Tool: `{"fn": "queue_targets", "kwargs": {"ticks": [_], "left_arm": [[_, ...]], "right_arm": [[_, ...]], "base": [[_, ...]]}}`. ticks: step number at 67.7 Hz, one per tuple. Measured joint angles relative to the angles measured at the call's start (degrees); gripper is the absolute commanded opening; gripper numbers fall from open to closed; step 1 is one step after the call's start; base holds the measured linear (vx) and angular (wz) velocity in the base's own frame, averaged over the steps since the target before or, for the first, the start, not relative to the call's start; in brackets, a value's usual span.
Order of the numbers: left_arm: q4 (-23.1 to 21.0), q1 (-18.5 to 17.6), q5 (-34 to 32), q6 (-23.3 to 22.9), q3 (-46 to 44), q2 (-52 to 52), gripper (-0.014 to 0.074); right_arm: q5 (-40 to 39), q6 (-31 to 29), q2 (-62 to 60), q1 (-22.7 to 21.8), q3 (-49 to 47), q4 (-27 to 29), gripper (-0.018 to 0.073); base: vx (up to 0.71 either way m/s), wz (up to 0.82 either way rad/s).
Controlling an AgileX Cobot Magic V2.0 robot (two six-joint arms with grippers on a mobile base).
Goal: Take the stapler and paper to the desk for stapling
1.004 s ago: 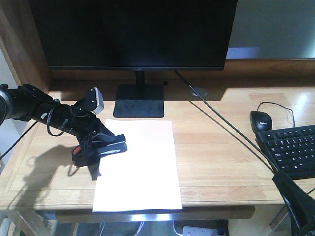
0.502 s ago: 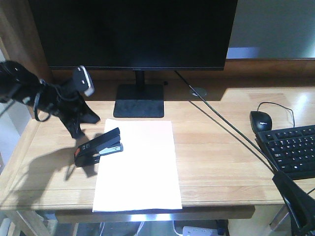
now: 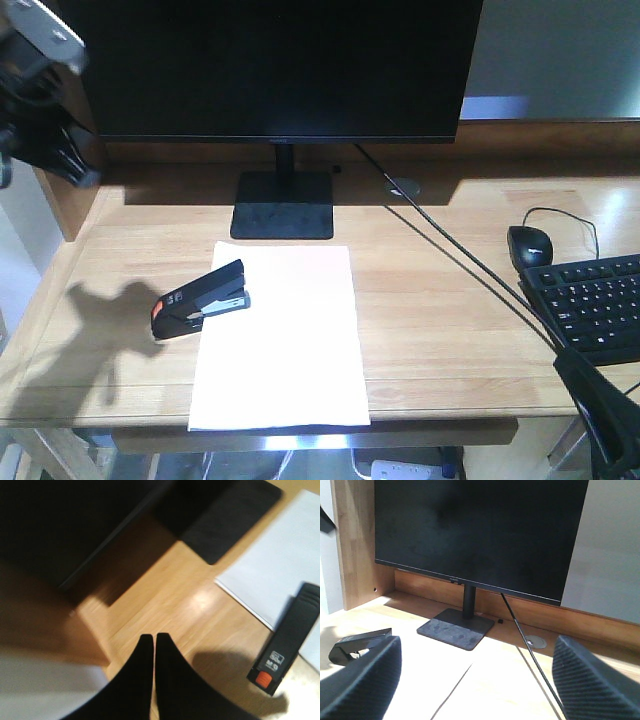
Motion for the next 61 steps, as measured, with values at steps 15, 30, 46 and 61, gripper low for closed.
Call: {"fn": "queue_targets", "kwargs": {"ticks": [15, 30, 46, 61], "left_arm": [[8.4, 0.0, 1.6, -35.0, 0.0, -10.5, -0.0006], [11.0, 0.0, -0.2, -44.3, 4.6, -19.6, -0.0006], [11.0, 0.0, -7.8, -44.8, 21.8, -35.2, -0.0006], [11.0, 0.0, -9.9, -44.8, 35.7, -51.9, -0.0006]], "right_arm": [[0.0, 0.0, 0.0, 0.0, 0.0, 0.0, 0.0581], [0.0, 0.0, 0.0, 0.0, 0.0, 0.0, 0.0581], [0.0, 0.0, 0.0, 0.0, 0.0, 0.0, 0.0581], [0.0, 0.0, 0.0, 0.0, 0.0, 0.0, 0.0581]], "base": [[0.00, 0.00], [0.00, 0.00], [0.00, 0.00], [0.00, 0.00]]}}
